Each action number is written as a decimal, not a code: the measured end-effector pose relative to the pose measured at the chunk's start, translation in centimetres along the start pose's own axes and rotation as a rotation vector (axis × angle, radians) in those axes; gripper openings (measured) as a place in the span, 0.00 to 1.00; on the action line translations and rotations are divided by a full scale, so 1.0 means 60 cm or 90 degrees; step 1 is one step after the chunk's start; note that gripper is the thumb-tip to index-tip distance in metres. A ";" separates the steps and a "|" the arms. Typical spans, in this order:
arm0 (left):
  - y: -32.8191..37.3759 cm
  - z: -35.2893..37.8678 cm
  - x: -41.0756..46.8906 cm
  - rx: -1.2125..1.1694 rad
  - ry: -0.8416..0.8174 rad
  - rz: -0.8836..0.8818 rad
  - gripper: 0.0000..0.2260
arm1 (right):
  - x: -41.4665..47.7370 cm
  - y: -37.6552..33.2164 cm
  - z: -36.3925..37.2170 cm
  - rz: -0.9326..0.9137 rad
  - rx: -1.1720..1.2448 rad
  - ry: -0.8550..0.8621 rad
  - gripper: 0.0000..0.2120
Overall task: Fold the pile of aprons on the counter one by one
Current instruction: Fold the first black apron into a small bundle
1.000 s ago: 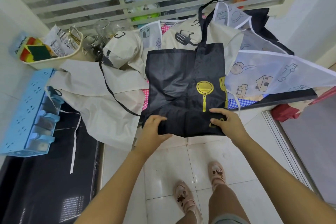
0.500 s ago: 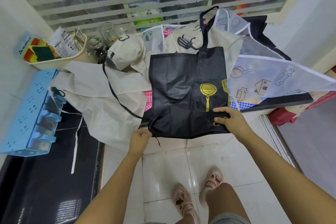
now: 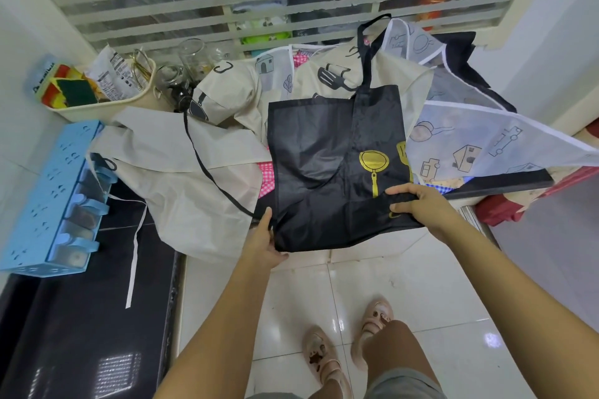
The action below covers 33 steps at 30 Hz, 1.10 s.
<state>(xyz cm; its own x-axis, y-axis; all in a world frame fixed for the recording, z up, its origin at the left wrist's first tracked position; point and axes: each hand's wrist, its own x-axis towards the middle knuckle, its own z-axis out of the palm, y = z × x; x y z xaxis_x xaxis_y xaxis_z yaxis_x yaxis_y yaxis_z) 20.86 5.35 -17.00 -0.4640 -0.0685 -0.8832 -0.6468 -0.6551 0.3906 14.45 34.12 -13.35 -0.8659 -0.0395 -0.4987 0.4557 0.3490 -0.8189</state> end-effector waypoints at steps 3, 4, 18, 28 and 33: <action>0.001 0.007 -0.006 -0.018 0.014 -0.018 0.15 | 0.004 -0.013 -0.019 0.007 0.001 -0.012 0.16; 0.002 0.006 -0.008 -0.015 0.019 -0.012 0.13 | 0.004 -0.018 -0.025 0.013 0.010 -0.017 0.16; 0.187 -0.037 -0.065 -0.076 0.220 0.371 0.06 | -0.002 -0.017 -0.052 0.043 0.091 -0.021 0.16; 0.154 0.174 -0.134 0.874 0.091 0.906 0.11 | -0.016 -0.028 -0.016 0.008 0.097 -0.004 0.15; 0.038 0.200 -0.035 1.268 -0.072 0.732 0.11 | -0.020 0.000 -0.010 0.022 0.141 -0.003 0.12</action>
<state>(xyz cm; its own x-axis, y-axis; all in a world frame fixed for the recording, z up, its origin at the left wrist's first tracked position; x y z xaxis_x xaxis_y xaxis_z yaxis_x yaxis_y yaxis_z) 13.09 13.01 -11.17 -0.9217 0.3336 -0.1979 0.2707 0.9187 0.2877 15.34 34.75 -12.58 -0.8483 -0.0350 -0.5284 0.5198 0.1354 -0.8435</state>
